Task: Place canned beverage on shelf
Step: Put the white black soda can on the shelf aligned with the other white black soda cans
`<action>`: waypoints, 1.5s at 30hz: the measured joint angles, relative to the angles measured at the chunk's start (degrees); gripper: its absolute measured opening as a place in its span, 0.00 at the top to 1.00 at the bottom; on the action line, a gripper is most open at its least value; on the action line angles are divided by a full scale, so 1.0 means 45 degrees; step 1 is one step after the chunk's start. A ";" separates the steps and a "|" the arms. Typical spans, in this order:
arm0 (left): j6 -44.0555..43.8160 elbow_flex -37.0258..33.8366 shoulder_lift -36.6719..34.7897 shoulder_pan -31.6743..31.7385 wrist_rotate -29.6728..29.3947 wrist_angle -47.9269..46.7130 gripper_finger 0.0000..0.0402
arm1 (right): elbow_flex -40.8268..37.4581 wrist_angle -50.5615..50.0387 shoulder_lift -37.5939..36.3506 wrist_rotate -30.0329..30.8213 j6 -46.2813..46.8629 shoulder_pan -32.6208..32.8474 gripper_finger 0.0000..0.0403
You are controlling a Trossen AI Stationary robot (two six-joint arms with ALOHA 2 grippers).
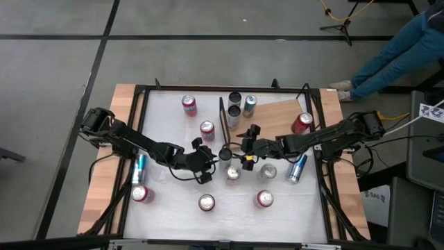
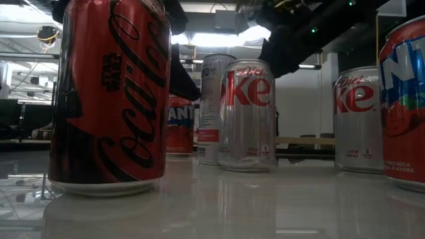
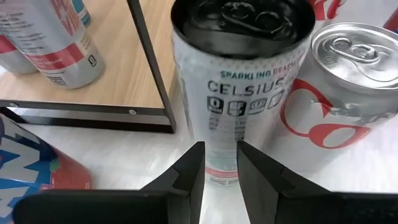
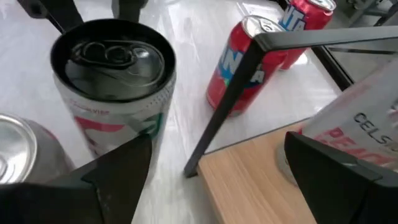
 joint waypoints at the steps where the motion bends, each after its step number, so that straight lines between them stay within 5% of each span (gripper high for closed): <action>1: 0.0000 0.0000 0.0000 0.0007 0.0003 -0.0005 0.79 | 0.0000 0.0165 0.0084 -0.0026 -0.0054 0.0000 0.11; 20: 0.0534 0.0000 -0.0019 0.0053 -0.1440 -0.0709 0.79 | 0.0000 0.0801 0.0256 -0.2795 -0.0262 0.0015 0.11; 45: 0.0068 0.0010 -0.0699 -0.0233 -0.0037 -0.1158 0.79 | 0.0003 -0.0224 -0.0518 -0.0771 -0.0310 0.0000 0.11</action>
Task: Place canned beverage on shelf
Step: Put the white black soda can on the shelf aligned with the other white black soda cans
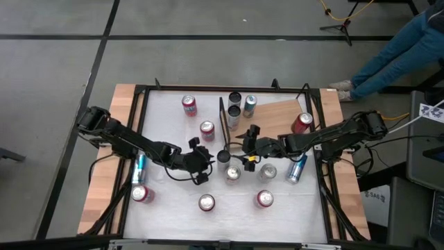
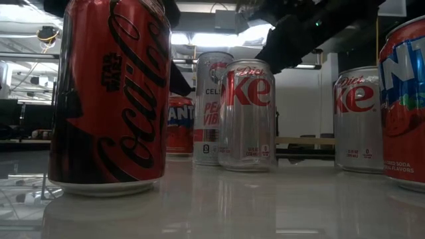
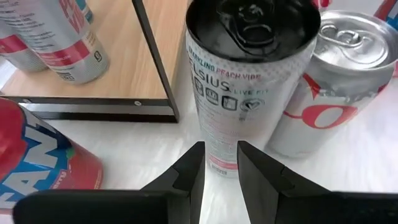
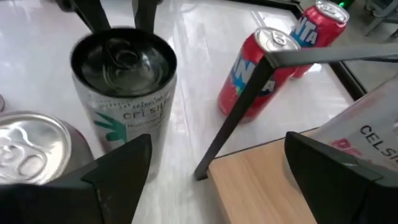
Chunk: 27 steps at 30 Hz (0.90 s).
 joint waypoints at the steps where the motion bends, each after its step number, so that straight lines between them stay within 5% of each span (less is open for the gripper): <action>1: 0.0009 0.0000 0.0000 -0.0005 -0.0023 0.0137 0.79 | 0.0001 0.0042 -0.0006 -0.0001 0.0000 0.0000 0.11; 27: 0.0494 -0.0003 -0.0085 0.0050 -0.1357 0.0036 0.79 | 0.0017 0.0878 -0.0262 -0.1254 0.0039 0.0005 0.11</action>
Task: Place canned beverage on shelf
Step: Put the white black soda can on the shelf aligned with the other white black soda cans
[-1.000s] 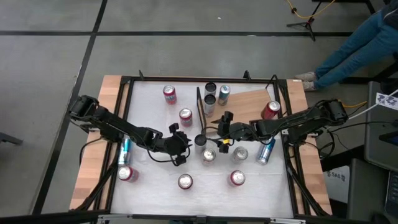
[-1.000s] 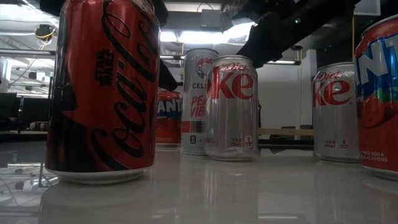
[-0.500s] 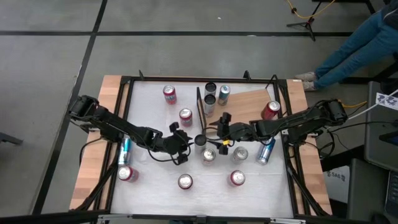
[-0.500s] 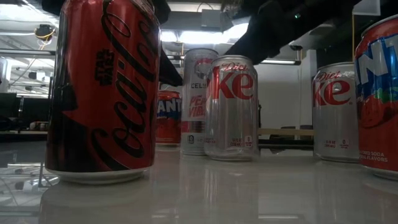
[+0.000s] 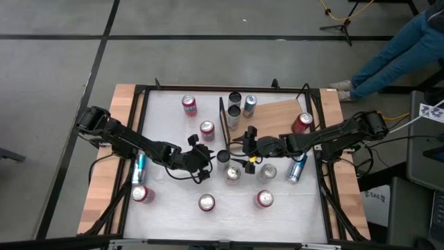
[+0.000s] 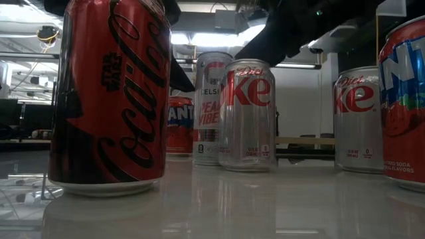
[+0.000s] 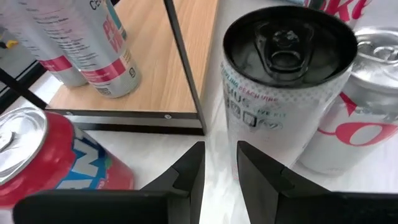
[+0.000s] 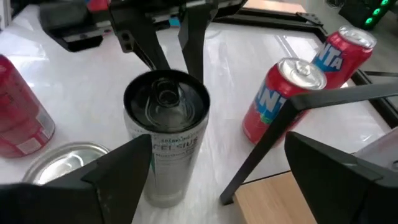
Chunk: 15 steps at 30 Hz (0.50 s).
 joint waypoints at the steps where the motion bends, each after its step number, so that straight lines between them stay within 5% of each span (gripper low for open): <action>1: 0.0001 -0.0002 -0.0037 -0.0001 0.0004 -0.0061 0.79 | 0.0063 -0.0144 -0.0115 0.0000 0.0000 0.0000 0.11; 11: -0.0136 -0.0001 -0.0395 -0.0309 0.0022 -0.0862 0.79 | 0.1761 -0.1765 -0.1058 -0.0041 0.0005 0.0005 0.11; 15: -0.0147 0.0005 -0.0581 -0.0524 0.0020 -0.1009 0.79 | 0.2741 -0.2041 -0.1058 -0.1078 0.0009 -0.0005 0.11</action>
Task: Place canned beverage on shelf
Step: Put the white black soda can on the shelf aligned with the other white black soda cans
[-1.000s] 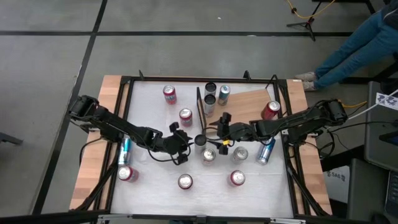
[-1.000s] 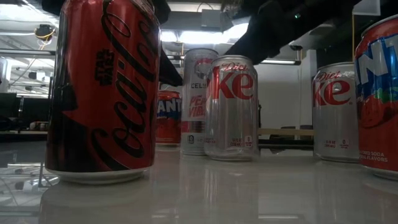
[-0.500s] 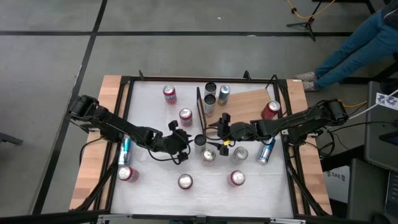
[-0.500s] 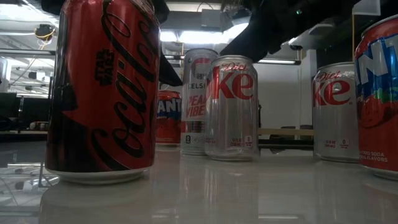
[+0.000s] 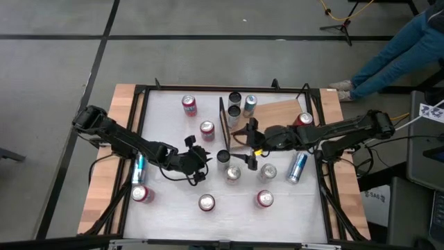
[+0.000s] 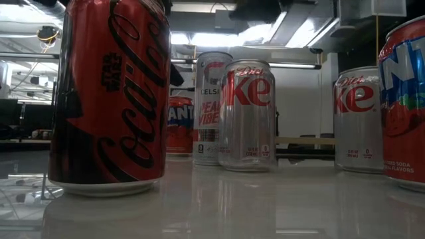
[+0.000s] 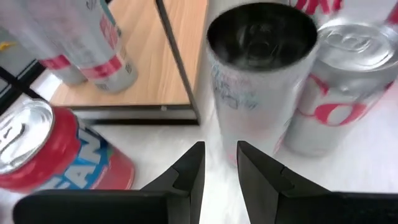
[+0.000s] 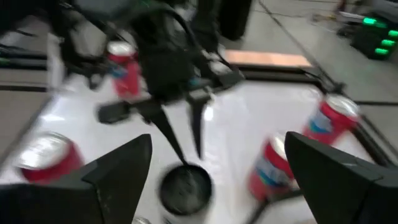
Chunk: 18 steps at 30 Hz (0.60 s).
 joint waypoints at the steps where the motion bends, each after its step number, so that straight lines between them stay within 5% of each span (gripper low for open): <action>1: 0.0005 0.0001 -0.0031 -0.0068 -0.0011 -0.0039 0.79 | 0.0278 -0.0190 0.0000 -0.0161 0.0009 0.0000 0.11; 8: 0.0007 -0.0012 -0.0208 -0.0177 -0.0004 -0.0078 0.79 | 0.2479 -0.2351 0.0231 -0.0674 0.0001 0.0000 0.11; 18: -0.0002 -0.0012 -0.0228 -0.0176 0.0001 -0.0402 0.79 | 0.4975 -0.5293 0.2593 -0.1258 0.0000 0.0005 0.11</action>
